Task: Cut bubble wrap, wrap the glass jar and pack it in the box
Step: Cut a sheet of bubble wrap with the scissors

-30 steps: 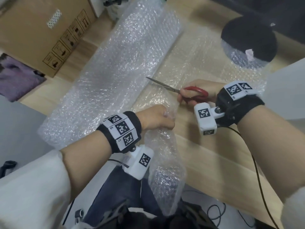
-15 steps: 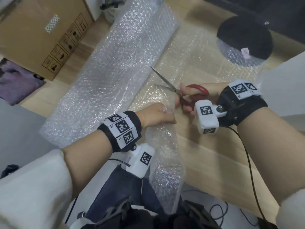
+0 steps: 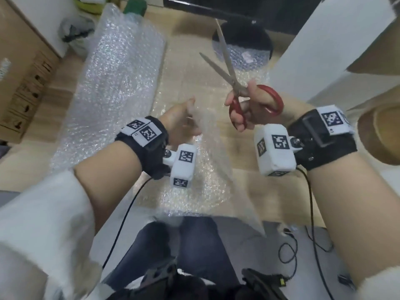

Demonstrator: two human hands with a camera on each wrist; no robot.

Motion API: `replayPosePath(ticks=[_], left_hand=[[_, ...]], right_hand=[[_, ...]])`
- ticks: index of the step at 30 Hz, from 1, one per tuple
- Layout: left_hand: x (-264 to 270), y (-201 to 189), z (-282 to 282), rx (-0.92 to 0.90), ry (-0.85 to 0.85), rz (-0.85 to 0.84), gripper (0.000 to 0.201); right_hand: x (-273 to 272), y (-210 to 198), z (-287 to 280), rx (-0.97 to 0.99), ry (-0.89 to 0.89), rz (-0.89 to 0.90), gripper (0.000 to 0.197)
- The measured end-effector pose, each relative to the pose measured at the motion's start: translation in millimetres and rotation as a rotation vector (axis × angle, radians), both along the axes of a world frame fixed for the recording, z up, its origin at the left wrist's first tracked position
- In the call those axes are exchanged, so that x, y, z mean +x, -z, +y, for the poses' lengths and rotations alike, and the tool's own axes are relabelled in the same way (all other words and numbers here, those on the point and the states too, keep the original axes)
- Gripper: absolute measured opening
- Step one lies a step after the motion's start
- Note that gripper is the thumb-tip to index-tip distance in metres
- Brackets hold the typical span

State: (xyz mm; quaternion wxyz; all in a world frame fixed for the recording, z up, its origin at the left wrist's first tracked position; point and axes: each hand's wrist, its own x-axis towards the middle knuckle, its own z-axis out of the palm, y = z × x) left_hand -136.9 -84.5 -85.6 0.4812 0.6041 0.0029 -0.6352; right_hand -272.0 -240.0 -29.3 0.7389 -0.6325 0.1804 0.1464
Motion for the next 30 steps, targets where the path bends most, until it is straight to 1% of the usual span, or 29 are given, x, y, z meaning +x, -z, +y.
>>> replayPosePath(ticks=[2,5,8,9,11,12,14,15,16,17,18,19,20,21,22,23,25,26,28,29,30], left_hand=[[0,-2,6,-0.016,0.008,-0.074,0.052],[3,-6,27,-0.082,0.078,-0.163,0.053],[7,-9,66,-0.132,0.073,-0.192,0.044],[8,-11,79,-0.149,0.067,-0.198,0.038],[9,-11,108,-0.177,0.037,-0.19,0.03],[9,-10,125,-0.185,0.01,-0.168,0.027],[5,-9,156,-0.186,-0.001,-0.12,0.026],[-1,-7,170,-0.174,0.026,-0.084,0.027],[-8,-3,184,-0.147,0.081,-0.037,0.029],[-16,2,199,-0.103,0.155,0.012,0.031],[-24,9,212,-0.049,0.238,0.063,0.032],[-33,16,224,0.014,0.321,0.113,0.032],[-40,24,236,0.084,0.377,0.156,0.03],[-46,32,245,0.138,0.379,0.182,0.027],[-49,41,250,0.164,0.304,0.193,0.024],[-51,49,253,0.159,0.159,0.203,0.02],[-53,60,253,0.084,-0.158,0.26,0.013],[-54,63,251,0.046,-0.252,0.297,0.015],[-58,66,247,0.01,-0.309,0.336,0.019],[-60,66,244,0.003,-0.299,0.318,0.02],[-61,66,241,0.002,-0.281,0.278,0.019]], right_hand=[[-5,-8,14,-0.09,0.042,-0.012,0.081],[-11,-17,43,-0.214,0.126,-0.055,0.085],[-8,-20,81,-0.345,0.236,-0.084,0.088],[-4,-20,91,-0.399,0.27,-0.08,0.083],[3,-17,114,-0.459,0.366,-0.076,0.058],[4,-16,127,-0.473,0.429,-0.104,0.046],[2,-16,153,-0.472,0.537,-0.246,0.025],[-1,-18,166,-0.445,0.561,-0.312,0.021],[-5,-19,177,-0.411,0.565,-0.349,0.025],[-7,-18,187,-0.373,0.545,-0.359,0.035],[-7,-15,193,-0.349,0.502,-0.325,0.05],[-8,-11,199,-0.344,0.442,-0.254,0.062],[-10,-3,205,-0.328,0.384,-0.175,0.07],[-14,7,209,-0.308,0.327,-0.105,0.073],[-20,17,214,-0.299,0.257,-0.05,0.075],[-28,26,221,-0.296,0.173,-0.005,0.076],[-49,40,235,-0.274,0.011,0.094,0.075],[-58,45,240,-0.269,-0.07,0.146,0.073],[-77,53,251,-0.242,-0.236,0.249,0.063],[-84,56,254,-0.214,-0.308,0.293,0.055],[-90,57,258,-0.188,-0.365,0.328,0.051]])
